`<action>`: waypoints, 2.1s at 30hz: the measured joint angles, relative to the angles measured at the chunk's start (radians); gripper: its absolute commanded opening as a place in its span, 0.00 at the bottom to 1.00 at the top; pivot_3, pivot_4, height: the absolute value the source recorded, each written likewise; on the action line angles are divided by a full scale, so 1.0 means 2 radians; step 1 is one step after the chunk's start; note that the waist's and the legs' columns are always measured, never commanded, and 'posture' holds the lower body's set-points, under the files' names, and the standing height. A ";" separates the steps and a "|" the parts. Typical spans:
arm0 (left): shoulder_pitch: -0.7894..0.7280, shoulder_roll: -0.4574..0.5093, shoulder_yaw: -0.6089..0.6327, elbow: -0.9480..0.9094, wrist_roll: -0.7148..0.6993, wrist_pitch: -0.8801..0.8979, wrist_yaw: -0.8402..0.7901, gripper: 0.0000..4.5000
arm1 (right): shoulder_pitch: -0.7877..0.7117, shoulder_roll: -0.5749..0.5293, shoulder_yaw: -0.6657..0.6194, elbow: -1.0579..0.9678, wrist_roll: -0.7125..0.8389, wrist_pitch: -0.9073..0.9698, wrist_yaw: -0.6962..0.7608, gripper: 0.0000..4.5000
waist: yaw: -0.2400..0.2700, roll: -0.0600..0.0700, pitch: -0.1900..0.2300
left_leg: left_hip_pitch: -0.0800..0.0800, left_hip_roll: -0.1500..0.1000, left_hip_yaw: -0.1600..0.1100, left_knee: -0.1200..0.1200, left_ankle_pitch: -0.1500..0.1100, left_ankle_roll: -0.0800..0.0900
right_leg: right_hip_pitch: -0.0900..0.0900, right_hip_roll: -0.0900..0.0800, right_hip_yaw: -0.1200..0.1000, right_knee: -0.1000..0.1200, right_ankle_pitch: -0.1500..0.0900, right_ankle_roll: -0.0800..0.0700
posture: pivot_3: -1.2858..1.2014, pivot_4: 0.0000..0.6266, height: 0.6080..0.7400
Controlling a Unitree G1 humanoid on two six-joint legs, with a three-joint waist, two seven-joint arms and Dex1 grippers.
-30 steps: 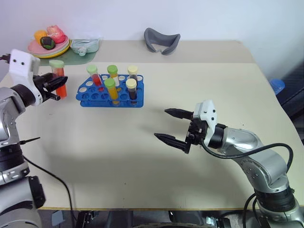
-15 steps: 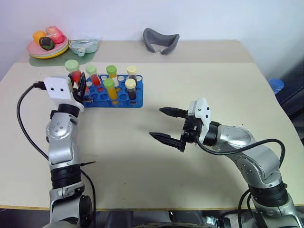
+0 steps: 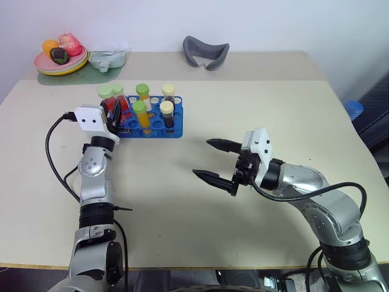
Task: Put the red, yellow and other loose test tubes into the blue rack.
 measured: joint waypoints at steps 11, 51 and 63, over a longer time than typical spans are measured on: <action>0.024 0.003 -0.007 -0.024 -0.003 -0.001 0.022 0.21 | 0.006 0.000 -0.001 0.000 0.000 0.000 -0.005 1.00 | 0.000 0.000 0.000 | 0.000 0.000 0.000 0.000 0.000 0.000 | 0.000 0.000 0.000 0.000 0.000 0.000 | 0.52 0.24 1.00; 0.029 0.005 -0.022 -0.044 -0.024 0.024 0.039 0.21 | 0.007 0.003 -0.001 0.000 0.000 -0.001 -0.004 1.00 | 0.000 0.000 0.000 | 0.000 0.000 0.000 0.000 0.000 0.000 | 0.000 0.000 0.000 0.000 0.000 0.000 | 0.52 0.24 1.00; 0.032 0.007 -0.022 -0.045 -0.025 0.022 0.041 0.21 | 0.007 0.003 -0.001 0.000 0.000 -0.001 -0.003 1.00 | 0.000 0.000 0.000 | 0.000 0.000 0.000 0.000 0.000 0.000 | 0.000 0.000 0.000 0.000 0.000 0.000 | 0.52 0.24 1.00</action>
